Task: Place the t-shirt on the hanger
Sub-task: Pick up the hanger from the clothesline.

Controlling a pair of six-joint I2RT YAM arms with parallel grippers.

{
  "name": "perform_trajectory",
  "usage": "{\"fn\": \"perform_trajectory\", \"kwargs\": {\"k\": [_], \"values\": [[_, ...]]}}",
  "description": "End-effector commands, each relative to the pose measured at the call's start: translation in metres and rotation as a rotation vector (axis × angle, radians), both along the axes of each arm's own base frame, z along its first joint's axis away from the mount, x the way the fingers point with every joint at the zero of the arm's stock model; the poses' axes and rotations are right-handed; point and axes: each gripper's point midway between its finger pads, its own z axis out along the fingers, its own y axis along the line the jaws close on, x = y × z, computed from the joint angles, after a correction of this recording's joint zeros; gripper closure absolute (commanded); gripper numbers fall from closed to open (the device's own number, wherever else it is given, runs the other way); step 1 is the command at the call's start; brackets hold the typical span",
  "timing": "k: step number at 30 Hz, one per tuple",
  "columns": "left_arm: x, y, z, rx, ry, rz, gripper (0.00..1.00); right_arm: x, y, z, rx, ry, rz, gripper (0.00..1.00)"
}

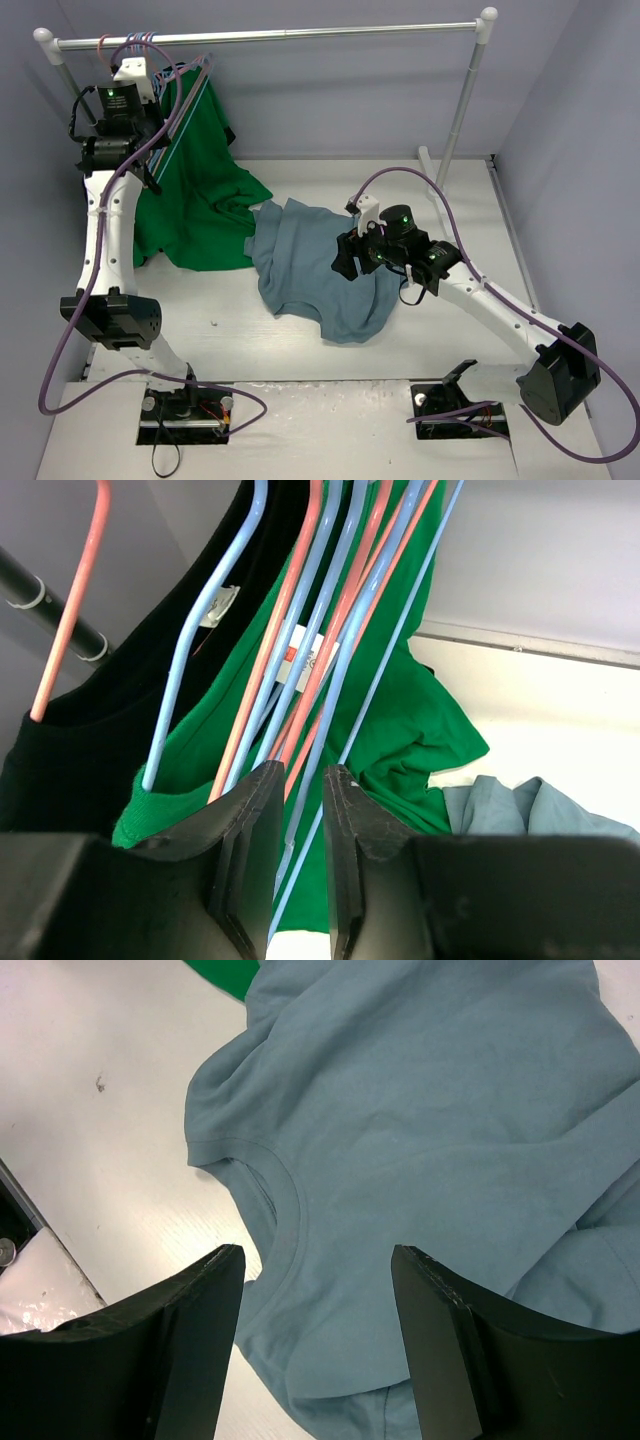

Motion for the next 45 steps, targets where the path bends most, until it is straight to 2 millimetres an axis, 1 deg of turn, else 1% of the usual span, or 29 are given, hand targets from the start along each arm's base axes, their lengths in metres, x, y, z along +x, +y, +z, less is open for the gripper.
{"fn": "perform_trajectory", "kwargs": {"k": [1, 6, 11, 12, 13, 16, 20, 28, 37, 38, 42, 44, 45], "values": [[-0.001, 0.001, 0.05, 0.001, -0.151, -0.005, 0.77, 0.009, 0.01, 0.015, 0.043, -0.059, 0.008, 0.39], [0.0, 0.001, 0.051, -0.001, -0.153, -0.006, 0.78, 0.01, 0.01, 0.015, 0.043, -0.059, 0.007, 0.39], [-0.002, 0.0, 0.056, -0.003, -0.167, -0.007, 0.83, 0.011, 0.01, 0.015, 0.043, -0.057, 0.006, 0.39], [-0.002, 0.0, 0.056, -0.005, -0.169, -0.006, 0.85, 0.011, 0.011, 0.013, 0.041, -0.053, 0.007, 0.39], [-0.003, 0.0, 0.058, -0.004, -0.175, -0.006, 0.89, 0.011, 0.011, 0.013, 0.043, -0.05, 0.007, 0.39], [-0.003, 0.0, 0.061, -0.007, -0.181, -0.005, 0.94, 0.01, 0.011, 0.013, 0.042, -0.049, 0.007, 0.39], [-0.004, 0.0, 0.066, -0.007, -0.197, -0.004, 1.0, 0.01, 0.011, 0.014, 0.045, -0.049, 0.005, 0.39], [-0.008, 0.001, 0.088, -0.003, -0.261, -0.001, 1.0, 0.01, 0.011, 0.016, 0.046, -0.05, 0.004, 0.38], [-0.014, -0.002, 0.108, -0.01, -0.317, -0.01, 1.0, 0.011, 0.01, 0.018, 0.044, -0.054, -0.001, 0.38], [-0.015, -0.009, 0.109, -0.02, -0.321, -0.046, 1.0, 0.01, 0.01, 0.019, 0.043, -0.056, -0.002, 0.38], [-0.024, -0.019, 0.117, -0.027, -0.343, -0.09, 1.0, 0.011, 0.008, 0.019, 0.041, -0.058, -0.008, 0.38], [-0.025, -0.022, 0.115, -0.024, -0.339, -0.11, 1.0, 0.011, 0.009, 0.018, 0.039, -0.058, -0.007, 0.38], [-0.028, -0.024, 0.119, -0.022, -0.35, -0.114, 1.0, 0.011, 0.008, 0.018, 0.037, -0.058, -0.009, 0.38]]}}
